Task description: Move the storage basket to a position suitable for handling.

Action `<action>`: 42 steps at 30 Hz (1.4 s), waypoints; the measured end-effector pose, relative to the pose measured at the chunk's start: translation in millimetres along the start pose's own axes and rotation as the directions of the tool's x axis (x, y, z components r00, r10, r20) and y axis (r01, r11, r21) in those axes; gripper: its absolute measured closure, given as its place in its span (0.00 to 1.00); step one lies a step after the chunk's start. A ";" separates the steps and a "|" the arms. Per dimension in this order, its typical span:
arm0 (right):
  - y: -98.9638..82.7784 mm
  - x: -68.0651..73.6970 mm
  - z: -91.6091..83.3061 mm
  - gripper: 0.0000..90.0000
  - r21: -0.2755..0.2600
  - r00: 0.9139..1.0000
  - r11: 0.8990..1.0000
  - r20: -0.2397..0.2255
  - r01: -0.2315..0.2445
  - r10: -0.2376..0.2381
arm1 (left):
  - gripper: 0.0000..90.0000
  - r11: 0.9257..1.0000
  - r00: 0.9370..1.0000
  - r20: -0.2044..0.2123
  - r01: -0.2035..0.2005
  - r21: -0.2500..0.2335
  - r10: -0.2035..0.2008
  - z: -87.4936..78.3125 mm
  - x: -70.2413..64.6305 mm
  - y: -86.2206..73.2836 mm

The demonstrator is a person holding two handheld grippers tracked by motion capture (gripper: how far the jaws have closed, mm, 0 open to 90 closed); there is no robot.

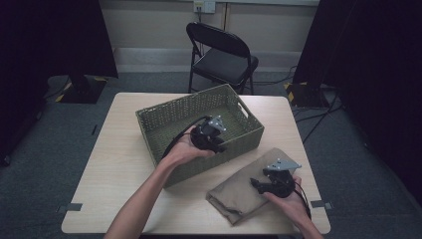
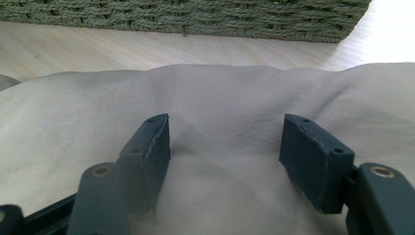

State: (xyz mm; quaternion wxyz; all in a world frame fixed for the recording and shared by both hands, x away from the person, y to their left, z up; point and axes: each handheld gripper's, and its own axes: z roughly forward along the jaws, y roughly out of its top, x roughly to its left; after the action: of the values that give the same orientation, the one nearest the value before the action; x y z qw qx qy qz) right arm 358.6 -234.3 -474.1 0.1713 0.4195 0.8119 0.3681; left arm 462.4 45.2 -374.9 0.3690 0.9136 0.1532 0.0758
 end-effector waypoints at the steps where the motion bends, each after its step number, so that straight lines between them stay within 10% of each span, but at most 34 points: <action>1: 0.0 0.0 0.0 0.39 0.000 1.000 1.000 0.000 0.000 0.000 | 0.70 1.000 1.000 0.000 0.000 0.000 0.000 0.0 0.0 0.0; 4: -0.2 0.2 -0.1 0.39 -0.001 1.000 1.000 0.001 -0.001 0.001 | 0.66 0.997 0.997 -0.064 0.033 -0.064 -0.038 -29.4 2.7 -8.5; 9: -0.3 0.5 -0.1 0.39 -0.001 1.000 1.000 0.004 -0.002 0.002 | 0.56 0.972 0.974 -0.136 0.156 -0.178 -0.181 -68.9 14.8 -41.1; 14: -0.1 0.2 0.2 0.39 0.000 1.000 1.000 0.002 -0.003 0.003 | 0.47 0.925 0.927 -0.205 0.249 -0.286 -0.313 -109.2 30.7 -79.5; 17: -0.1 0.2 0.3 0.39 0.000 1.000 1.000 0.003 -0.005 0.005 | 0.41 0.899 0.888 -0.254 0.295 -0.325 -0.383 -126.8 38.8 -97.0; 18: -0.2 0.4 0.1 0.39 0.000 1.000 1.000 0.003 -0.004 0.004 | 0.40 0.882 0.859 -0.284 0.323 -0.344 -0.425 -133.2 42.5 -105.8; 20: -0.2 0.3 0.2 0.39 0.000 1.000 1.000 0.003 -0.004 0.004 | 0.36 0.861 0.840 -0.283 0.353 -0.366 -0.464 -140.2 47.2 -121.6; 27: 0.2 0.3 0.3 0.39 0.002 1.000 1.000 0.003 -0.004 0.004 | 0.30 0.826 0.771 -0.321 0.447 -0.343 -0.551 -142.2 58.5 -161.6; 29: 0.1 0.5 0.1 0.39 0.002 1.000 1.000 0.004 -0.002 0.002 | 0.29 0.797 0.751 -0.298 0.480 -0.367 -0.589 -142.7 62.2 -169.6; 33: 0.0 0.2 0.1 0.39 0.001 1.000 1.000 0.002 -0.003 0.003 | 0.31 0.806 0.769 -0.269 0.492 -0.330 -0.580 -137.3 62.6 -175.1; 37: 0.0 0.4 0.0 0.39 0.001 1.000 1.000 0.003 -0.002 0.002 | 0.35 0.834 0.794 -0.274 0.472 -0.285 -0.543 -129.8 60.4 -174.5; 41: 0.1 0.1 0.3 0.39 0.001 1.000 1.000 0.002 -0.003 0.003 | 0.41 0.830 0.793 -0.266 0.475 -0.294 -0.548 -130.5 60.3 -176.0; 42: 0.1 0.2 0.2 0.39 0.001 1.000 1.000 0.002 -0.002 0.002 | 0.42 0.818 0.789 -0.248 0.484 -0.311 -0.561 -129.4 60.5 -176.5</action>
State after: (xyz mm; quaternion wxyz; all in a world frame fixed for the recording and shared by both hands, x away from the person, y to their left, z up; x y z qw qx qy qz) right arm 358.7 -234.0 -474.2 0.1716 0.4208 0.8115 0.3674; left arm 447.4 269.9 -403.8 0.4481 0.7594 0.4508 0.1386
